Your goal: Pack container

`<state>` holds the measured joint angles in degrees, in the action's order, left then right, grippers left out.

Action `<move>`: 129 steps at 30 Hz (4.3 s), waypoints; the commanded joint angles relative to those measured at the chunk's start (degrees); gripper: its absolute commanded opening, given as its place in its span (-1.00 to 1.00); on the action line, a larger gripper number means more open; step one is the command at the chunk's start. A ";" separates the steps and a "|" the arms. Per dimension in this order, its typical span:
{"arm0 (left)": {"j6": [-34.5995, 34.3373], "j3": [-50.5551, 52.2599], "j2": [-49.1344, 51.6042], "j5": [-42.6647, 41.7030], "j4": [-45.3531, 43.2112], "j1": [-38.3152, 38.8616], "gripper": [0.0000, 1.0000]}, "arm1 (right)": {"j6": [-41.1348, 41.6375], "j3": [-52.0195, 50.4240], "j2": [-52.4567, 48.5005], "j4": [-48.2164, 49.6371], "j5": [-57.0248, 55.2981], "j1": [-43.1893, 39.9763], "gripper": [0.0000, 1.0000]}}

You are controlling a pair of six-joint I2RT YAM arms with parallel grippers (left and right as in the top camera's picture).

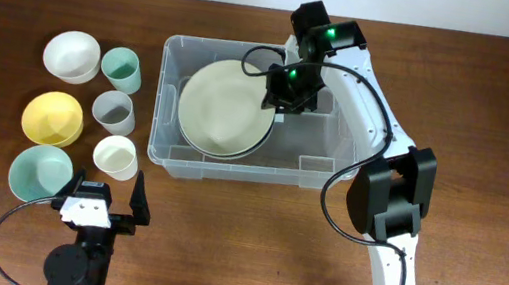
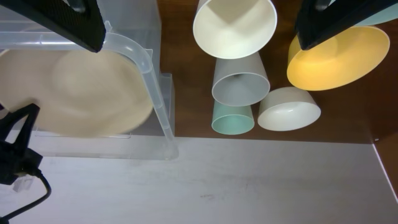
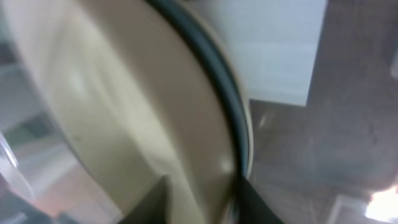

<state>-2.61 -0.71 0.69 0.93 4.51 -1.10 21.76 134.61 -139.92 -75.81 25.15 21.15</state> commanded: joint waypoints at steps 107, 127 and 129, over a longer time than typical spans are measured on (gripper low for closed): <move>0.48 0.17 -0.35 -5.66 -0.42 -0.28 0.99 | -3.52 4.79 14.05 -14.58 -33.35 -54.55 0.98; 10.08 -49.18 35.23 13.40 10.12 -1.81 0.99 | -3.52 4.79 14.05 -14.58 -33.35 -54.55 0.98; 12.20 -58.31 43.12 10.27 15.10 -2.36 0.99 | -3.52 4.79 14.05 -14.58 -33.35 -54.55 0.98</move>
<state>6.48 -48.84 34.41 11.33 16.10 -2.59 17.98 139.59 -125.10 -90.39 -7.38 -32.97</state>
